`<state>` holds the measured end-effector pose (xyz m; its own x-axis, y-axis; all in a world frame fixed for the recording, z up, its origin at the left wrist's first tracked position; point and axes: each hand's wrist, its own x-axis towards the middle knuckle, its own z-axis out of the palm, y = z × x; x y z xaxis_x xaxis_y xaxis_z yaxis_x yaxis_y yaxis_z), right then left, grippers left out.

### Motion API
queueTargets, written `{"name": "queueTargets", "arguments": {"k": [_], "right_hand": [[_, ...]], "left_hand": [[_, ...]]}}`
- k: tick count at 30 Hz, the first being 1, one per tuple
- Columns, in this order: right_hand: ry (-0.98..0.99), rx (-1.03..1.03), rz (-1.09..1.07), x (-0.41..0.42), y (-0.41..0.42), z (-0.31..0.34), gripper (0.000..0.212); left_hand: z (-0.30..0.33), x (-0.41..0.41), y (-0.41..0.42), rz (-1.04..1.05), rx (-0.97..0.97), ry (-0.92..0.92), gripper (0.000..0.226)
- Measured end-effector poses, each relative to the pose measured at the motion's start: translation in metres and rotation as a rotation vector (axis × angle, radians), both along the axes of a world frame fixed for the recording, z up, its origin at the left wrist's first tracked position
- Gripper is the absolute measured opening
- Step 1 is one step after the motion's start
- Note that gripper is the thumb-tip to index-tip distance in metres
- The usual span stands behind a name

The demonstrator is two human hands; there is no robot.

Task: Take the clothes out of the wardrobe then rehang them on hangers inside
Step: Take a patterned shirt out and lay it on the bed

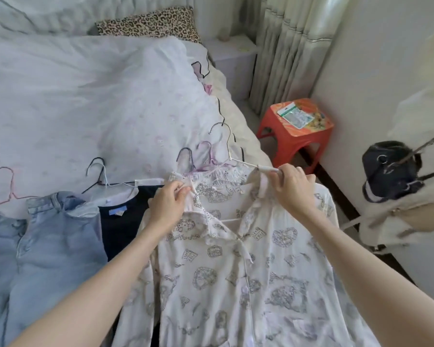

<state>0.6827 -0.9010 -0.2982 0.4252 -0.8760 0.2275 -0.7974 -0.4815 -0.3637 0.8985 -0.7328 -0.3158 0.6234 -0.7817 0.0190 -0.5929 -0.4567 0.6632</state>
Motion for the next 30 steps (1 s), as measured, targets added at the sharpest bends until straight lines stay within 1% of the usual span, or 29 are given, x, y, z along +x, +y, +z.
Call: {"name": "queueTargets", "arguments": {"k": [3,5,9,14,15,17,19,20,23,25,27,28,30], "right_hand": [[0.074,0.048,-0.031,0.014,-0.019,-0.048,0.022],[0.123,0.093,-0.047,0.025,-0.029,-0.076,0.023],[0.105,0.139,-0.054,0.053,-0.051,-0.111,0.023],[0.023,0.162,-0.055,0.087,-0.08,-0.137,0.024],[0.034,0.177,-0.054,0.09,-0.084,-0.145,0.024],[0.064,0.219,-0.073,0.092,-0.085,-0.161,0.027],[0.075,0.233,-0.096,0.086,-0.077,-0.176,0.032],[0.07,0.213,-0.085,0.081,-0.069,-0.181,0.035],[0.093,0.169,0.035,0.063,-0.038,-0.19,0.046],[0.188,0.179,0.138,0.05,-0.013,-0.193,0.052],[0.314,0.195,0.2,0.035,0.011,-0.197,0.057],[0.354,0.21,0.205,0.028,0.023,-0.199,0.061],[0.401,0.284,0.175,0.014,0.044,-0.201,0.069]], "left_hand": [[-0.052,0.016,-0.019,-0.124,0.099,0.009,0.026],[-0.081,0.025,-0.027,-0.139,0.123,0.004,0.026],[-0.108,0.048,-0.052,-0.114,0.121,-0.023,0.022],[-0.127,0.079,-0.08,-0.064,0.094,-0.089,0.029],[-0.134,0.081,-0.082,-0.039,0.129,-0.103,0.028],[-0.152,0.078,-0.082,-0.004,0.267,-0.14,0.027],[-0.167,0.07,-0.076,-0.023,0.392,-0.195,0.034],[-0.171,0.066,-0.073,-0.041,0.402,-0.238,0.038],[-0.176,0.053,-0.059,-0.115,0.309,-0.333,0.047],[-0.179,0.04,-0.046,-0.205,0.296,-0.344,0.048],[-0.183,0.021,-0.031,-0.288,0.342,-0.361,0.051],[-0.185,0.009,-0.022,-0.318,0.375,-0.349,0.054],[-0.186,-0.015,-0.002,-0.383,0.435,-0.27,0.058]]}}
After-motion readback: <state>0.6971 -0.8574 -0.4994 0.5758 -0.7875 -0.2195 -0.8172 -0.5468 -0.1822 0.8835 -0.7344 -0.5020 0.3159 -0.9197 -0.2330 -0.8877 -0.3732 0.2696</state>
